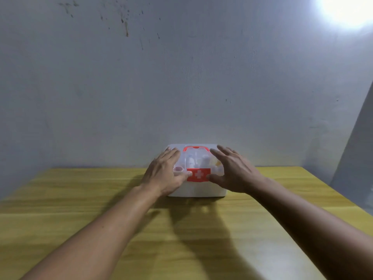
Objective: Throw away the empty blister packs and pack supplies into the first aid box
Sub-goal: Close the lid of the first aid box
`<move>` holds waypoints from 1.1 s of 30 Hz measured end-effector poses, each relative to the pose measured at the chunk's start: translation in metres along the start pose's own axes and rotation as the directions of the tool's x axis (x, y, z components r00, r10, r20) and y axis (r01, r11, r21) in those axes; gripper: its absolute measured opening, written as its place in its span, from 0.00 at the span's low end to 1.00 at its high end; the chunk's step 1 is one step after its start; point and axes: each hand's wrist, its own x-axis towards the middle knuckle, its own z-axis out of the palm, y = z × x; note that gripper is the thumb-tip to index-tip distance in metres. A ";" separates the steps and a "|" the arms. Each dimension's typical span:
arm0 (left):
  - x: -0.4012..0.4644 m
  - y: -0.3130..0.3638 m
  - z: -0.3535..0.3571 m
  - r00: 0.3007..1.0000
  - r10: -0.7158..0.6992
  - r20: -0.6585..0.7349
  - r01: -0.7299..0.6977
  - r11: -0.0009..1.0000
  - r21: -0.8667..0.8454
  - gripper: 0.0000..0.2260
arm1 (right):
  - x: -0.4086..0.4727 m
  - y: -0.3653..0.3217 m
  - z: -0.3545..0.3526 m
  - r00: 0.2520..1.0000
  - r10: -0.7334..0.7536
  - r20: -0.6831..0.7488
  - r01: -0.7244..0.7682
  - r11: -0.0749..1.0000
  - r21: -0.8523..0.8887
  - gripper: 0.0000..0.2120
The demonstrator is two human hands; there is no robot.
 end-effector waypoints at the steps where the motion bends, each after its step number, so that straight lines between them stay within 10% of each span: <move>1: -0.001 0.001 0.001 1.000 -0.002 -0.010 0.002 1.000 0.005 0.38 | -0.001 0.000 0.003 1.000 0.007 0.015 -0.007 1.000 0.003 0.40; 33: 0.035 -0.012 0.019 0.996 -0.026 -0.081 0.026 1.000 -0.001 0.39 | 0.029 0.019 0.023 0.998 0.053 -0.019 -0.054 0.998 -0.033 0.41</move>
